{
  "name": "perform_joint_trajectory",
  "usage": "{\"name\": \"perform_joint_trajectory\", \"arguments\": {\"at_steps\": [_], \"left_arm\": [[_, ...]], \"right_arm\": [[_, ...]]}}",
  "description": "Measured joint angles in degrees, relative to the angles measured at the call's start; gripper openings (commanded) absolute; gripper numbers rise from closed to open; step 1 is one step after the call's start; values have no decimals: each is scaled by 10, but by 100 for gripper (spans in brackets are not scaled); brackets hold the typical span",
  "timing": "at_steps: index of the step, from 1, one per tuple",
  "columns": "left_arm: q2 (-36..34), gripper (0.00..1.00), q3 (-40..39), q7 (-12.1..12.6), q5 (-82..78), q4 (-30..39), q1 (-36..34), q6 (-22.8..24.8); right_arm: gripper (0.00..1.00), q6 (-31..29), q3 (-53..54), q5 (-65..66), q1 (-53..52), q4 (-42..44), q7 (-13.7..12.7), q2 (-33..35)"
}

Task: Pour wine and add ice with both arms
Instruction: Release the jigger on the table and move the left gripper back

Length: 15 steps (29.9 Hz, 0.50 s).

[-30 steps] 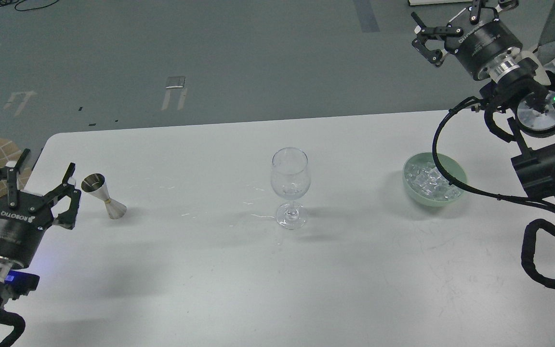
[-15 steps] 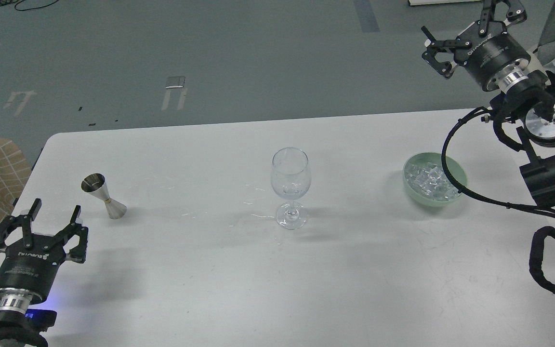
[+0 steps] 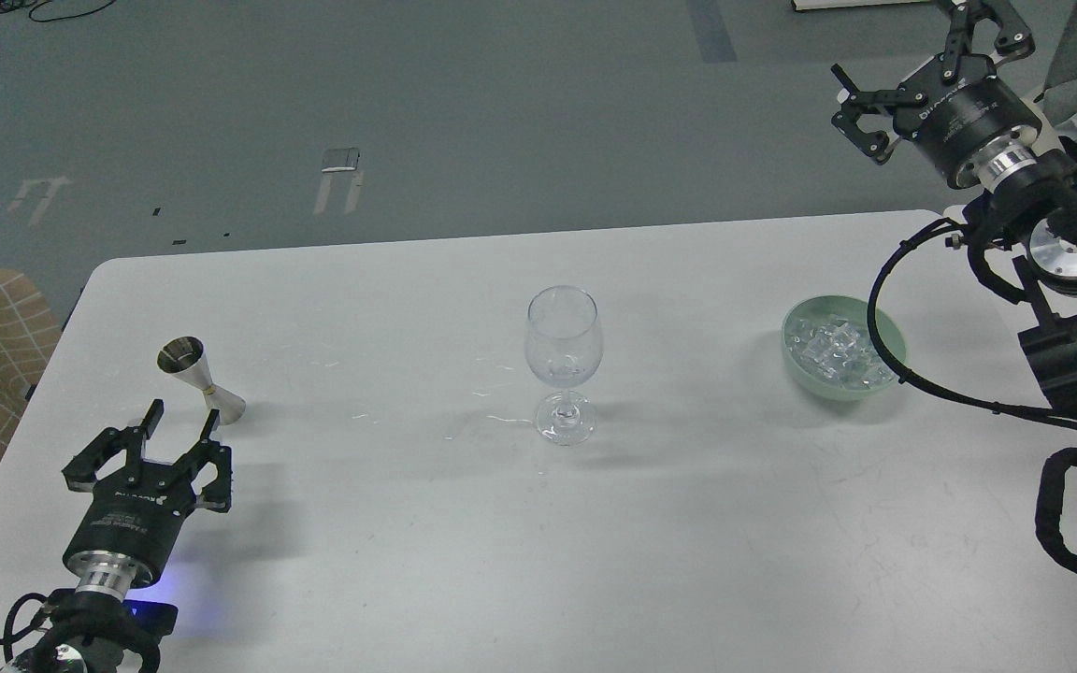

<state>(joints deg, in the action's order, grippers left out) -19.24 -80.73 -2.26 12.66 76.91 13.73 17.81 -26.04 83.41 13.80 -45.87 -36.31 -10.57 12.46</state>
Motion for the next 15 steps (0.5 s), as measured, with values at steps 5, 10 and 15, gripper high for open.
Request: {"name": "perform_joint_trajectory", "arguments": {"at_steps": [5,10,15], "left_arm": [[2,54,2,2,0,-73,-49,0],[3,54,5,3,1,-117,-80,2],[7,54,6,4,1,-126,-85,3]], "right_arm": [[100,0,0,0,1,0,0,0],[100,1,0,0,3,1,0,1],[100,4,0,0,3,1,0,4]]}}
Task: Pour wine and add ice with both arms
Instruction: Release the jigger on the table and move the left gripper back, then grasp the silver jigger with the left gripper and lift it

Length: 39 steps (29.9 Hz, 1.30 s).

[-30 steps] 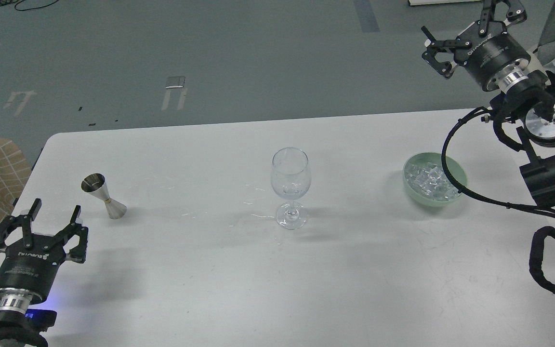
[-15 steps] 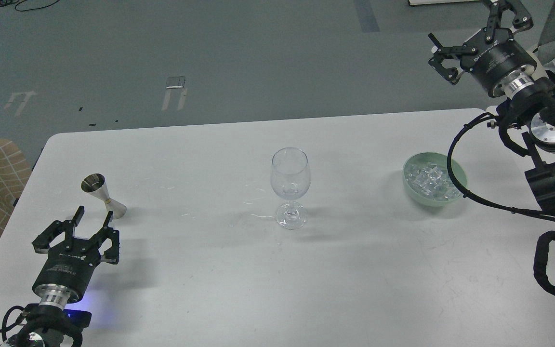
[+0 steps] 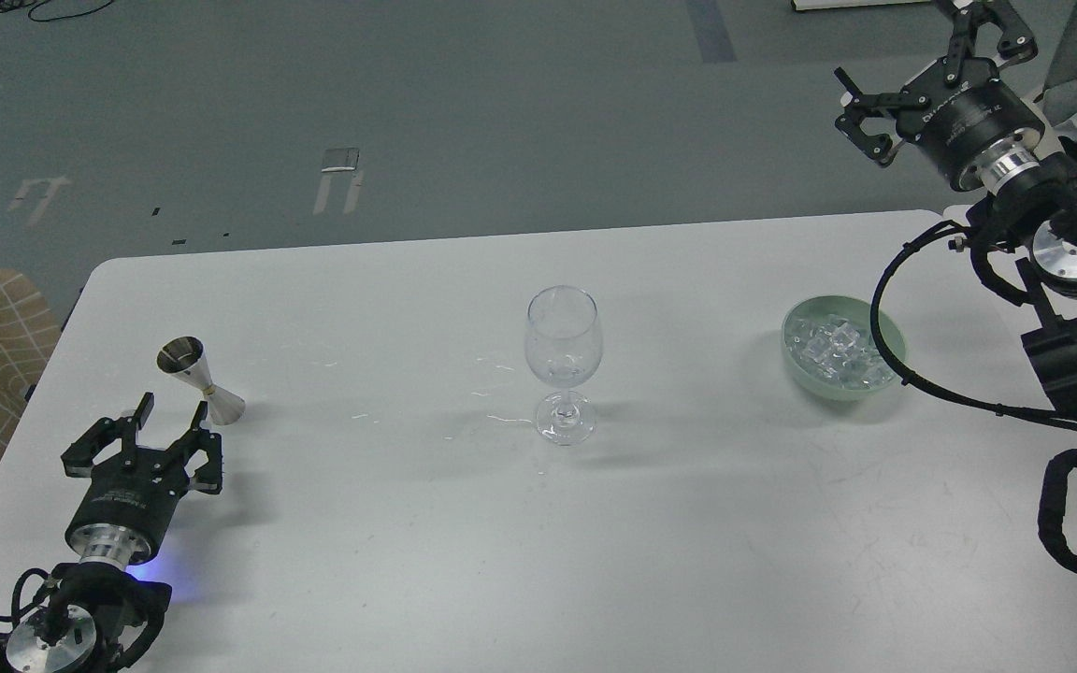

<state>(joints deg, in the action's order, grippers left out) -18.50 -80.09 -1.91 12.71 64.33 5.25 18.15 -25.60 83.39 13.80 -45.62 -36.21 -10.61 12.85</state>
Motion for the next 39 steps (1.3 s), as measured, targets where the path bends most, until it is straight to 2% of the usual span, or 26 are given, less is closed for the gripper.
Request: {"name": "perform_joint_trajectory", "arguments": {"at_steps": [9,20,24,35,39], "left_arm": [[12,54,1,9,0,-6,-22,-7],[12,54,27,20,-1,-80,-82,-9],[12,43,30,21,-1,-94,-89,-4],[13,42,30,24,-1,-116,-110,0],[13,34,30,28,-1,-142,-122,12]], "right_arm": [[100,0,-1,1,0,1,0,1],[100,0,-1,1,2,4,0,1],[100,0,-1,1,2,5,0,4],[100,0,-1,1,4,6,0,5],[100,0,-2,2,7,5,0,6]]}}
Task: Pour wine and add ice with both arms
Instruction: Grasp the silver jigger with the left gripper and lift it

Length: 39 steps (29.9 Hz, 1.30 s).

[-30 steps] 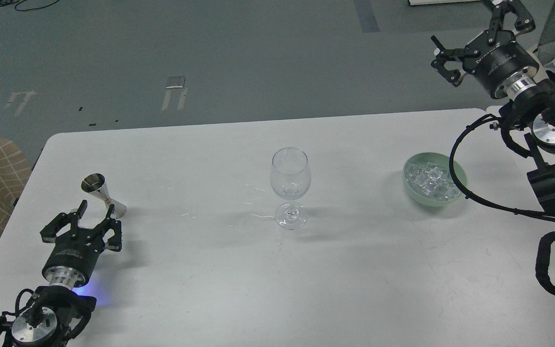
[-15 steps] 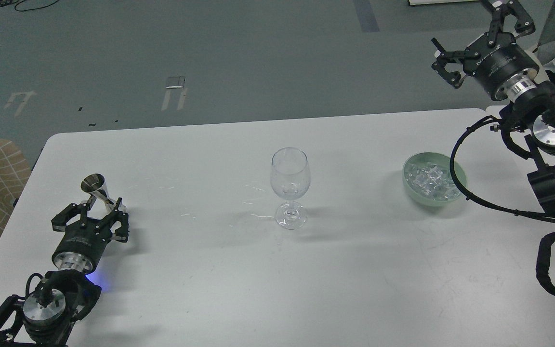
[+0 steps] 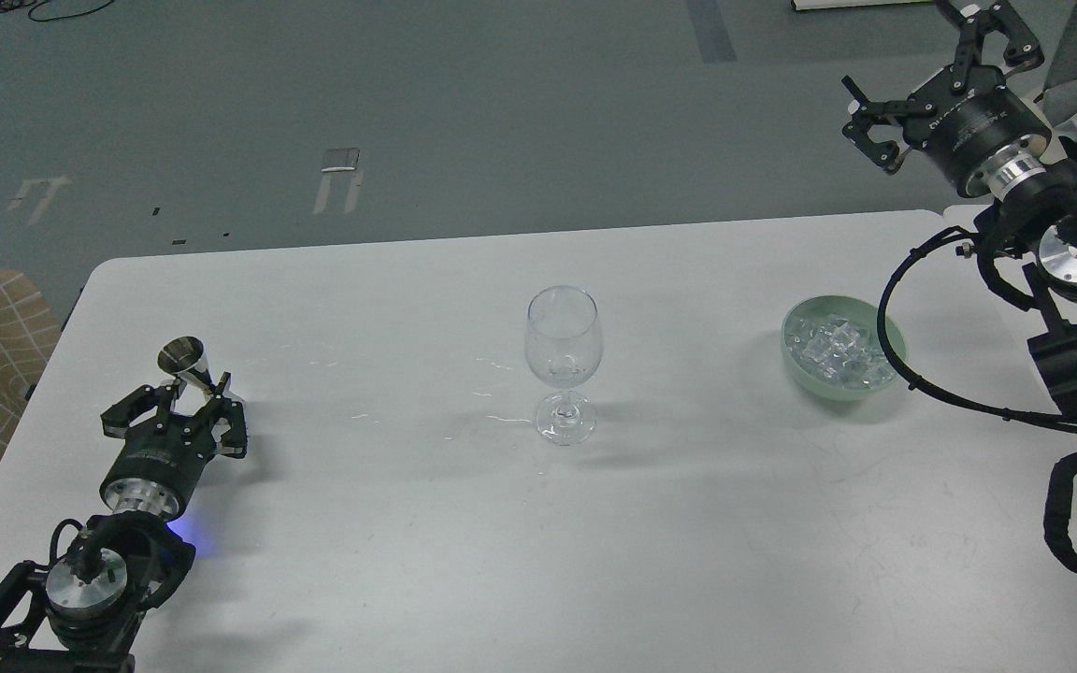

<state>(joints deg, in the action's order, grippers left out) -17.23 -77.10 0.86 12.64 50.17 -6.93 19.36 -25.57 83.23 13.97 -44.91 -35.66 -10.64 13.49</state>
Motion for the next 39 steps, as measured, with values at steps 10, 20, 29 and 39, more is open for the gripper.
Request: {"name": "perform_joint_trajectory", "arguments": {"at_steps": [10,20,29,39], "left_arm": [[-1,28,-1,7,0,-17,-6,40],[0,10,-2,6,0,-17,-13,45],[5,5,-5,6,1,-11,-13,85],[11,0,-2,7,0,64,-7,81]], "right_arm": [[100,-1,0,0,10,-4,0,13],[100,-1,-1,0,11,-7,-1,18],[100,-1,-1,0,11,-9,-1,25],[100,-1,-1,0,11,-9,-1,34]]}}
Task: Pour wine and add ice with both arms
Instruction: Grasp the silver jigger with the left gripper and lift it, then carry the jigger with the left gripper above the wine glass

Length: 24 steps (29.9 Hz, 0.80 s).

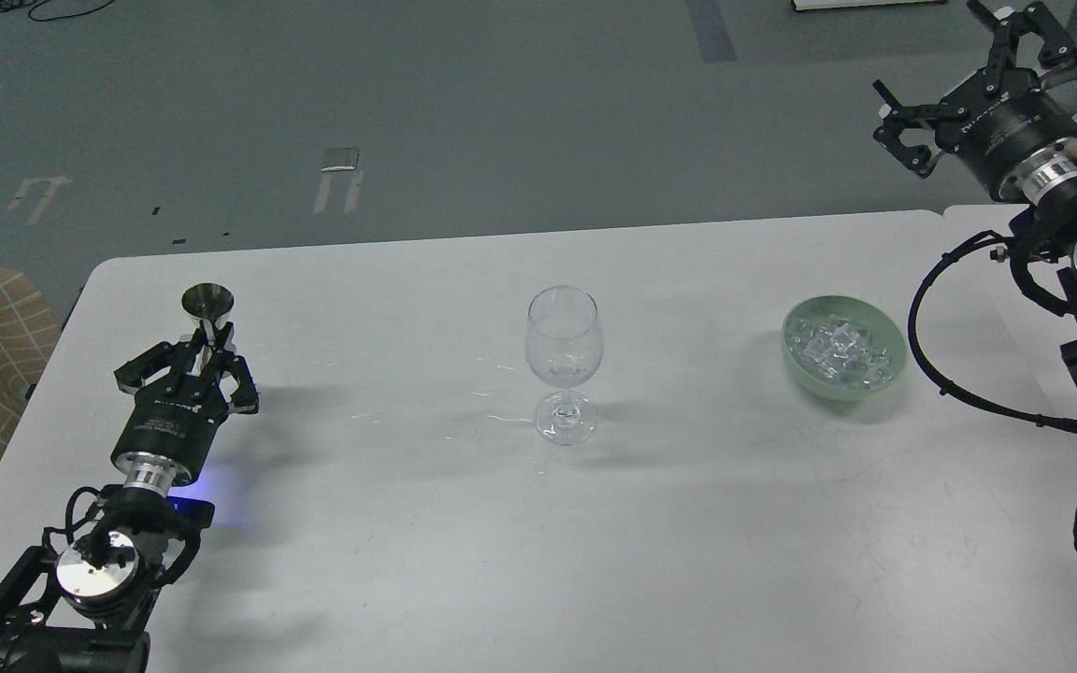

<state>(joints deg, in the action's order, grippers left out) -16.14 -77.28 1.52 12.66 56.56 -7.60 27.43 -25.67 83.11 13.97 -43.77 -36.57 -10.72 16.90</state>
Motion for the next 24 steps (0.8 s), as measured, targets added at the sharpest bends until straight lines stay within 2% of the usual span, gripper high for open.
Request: {"name": "perform_joint_trajectory", "arguments": {"at_steps": [4,9,19,24], "left_arm": [[1,0,3,-3,-1,68,8,-39],[4,0,3,-7,-1,117,4,-83],[-15,0,28,-4,-3,156,2,-72],[-17,0,41,0,-4,194,2,-84]], "right_arm": [[100,0,0,0,1,0,0,2],[100,-1,0,0,5,0,0,8],[100,-1,0,-1,9,-1,0,23],[100,-1,0,-1,10,-1,0,23]]}}
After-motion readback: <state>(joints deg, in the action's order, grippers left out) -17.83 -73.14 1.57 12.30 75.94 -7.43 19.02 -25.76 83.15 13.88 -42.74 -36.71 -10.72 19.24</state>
